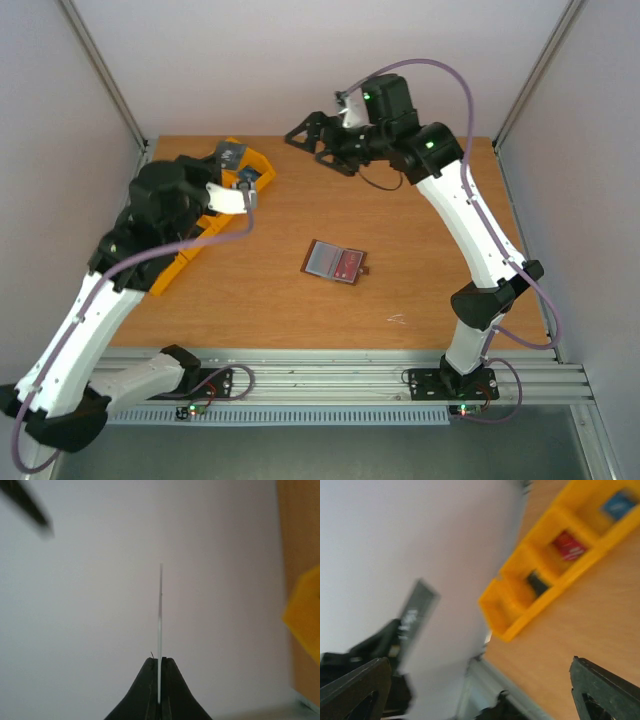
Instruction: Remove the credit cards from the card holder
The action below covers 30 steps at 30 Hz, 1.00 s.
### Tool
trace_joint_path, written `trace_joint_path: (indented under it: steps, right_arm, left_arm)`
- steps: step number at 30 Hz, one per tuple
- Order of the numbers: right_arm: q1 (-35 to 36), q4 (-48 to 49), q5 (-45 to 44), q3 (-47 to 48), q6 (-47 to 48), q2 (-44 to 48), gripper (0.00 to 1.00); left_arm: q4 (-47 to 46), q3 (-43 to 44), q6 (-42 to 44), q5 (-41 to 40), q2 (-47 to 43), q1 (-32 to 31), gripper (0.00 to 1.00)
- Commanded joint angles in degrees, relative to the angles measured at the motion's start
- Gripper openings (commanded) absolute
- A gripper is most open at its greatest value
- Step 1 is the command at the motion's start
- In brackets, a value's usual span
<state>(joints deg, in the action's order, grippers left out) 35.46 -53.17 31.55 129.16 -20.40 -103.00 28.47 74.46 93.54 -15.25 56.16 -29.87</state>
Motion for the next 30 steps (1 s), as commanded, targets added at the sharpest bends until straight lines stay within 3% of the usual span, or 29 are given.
trace_joint_path:
  steps: [1, 4, 6, 11, 17, 30]
  right_arm:
    - [-5.60, -13.47, -10.62, -0.46, 12.41, 4.30, 0.98]
    - [-9.65, -16.41, -12.68, -3.89, 16.51, 6.86, 0.99]
    - [-12.45, -17.23, -12.64, -6.77, 17.62, 8.37, 0.98]
    - [-17.70, -17.48, -10.34, -11.46, 18.19, 10.39, 0.99]
    - [-21.95, -18.35, -9.68, -10.95, 18.83, 9.02, 0.99]
    - [-24.64, -14.04, -5.56, -10.15, 16.17, 4.07, 0.99]
  left_arm:
    - [36.60, 16.02, -20.83, -18.98, 14.75, 3.29, 0.00]
    - [55.09, 28.27, -37.10, -17.26, 27.52, 11.11, 0.00]
    - [57.75, 30.96, -42.67, -15.06, 32.94, 16.16, 0.00]
    - [46.75, 27.13, -43.29, -11.79, 40.27, 21.85, 0.00]
    - [43.93, 34.56, -46.90, -10.27, 53.53, 26.94, 0.00]
    - [35.41, 28.70, -46.44, -11.05, 57.83, 31.84, 0.00]
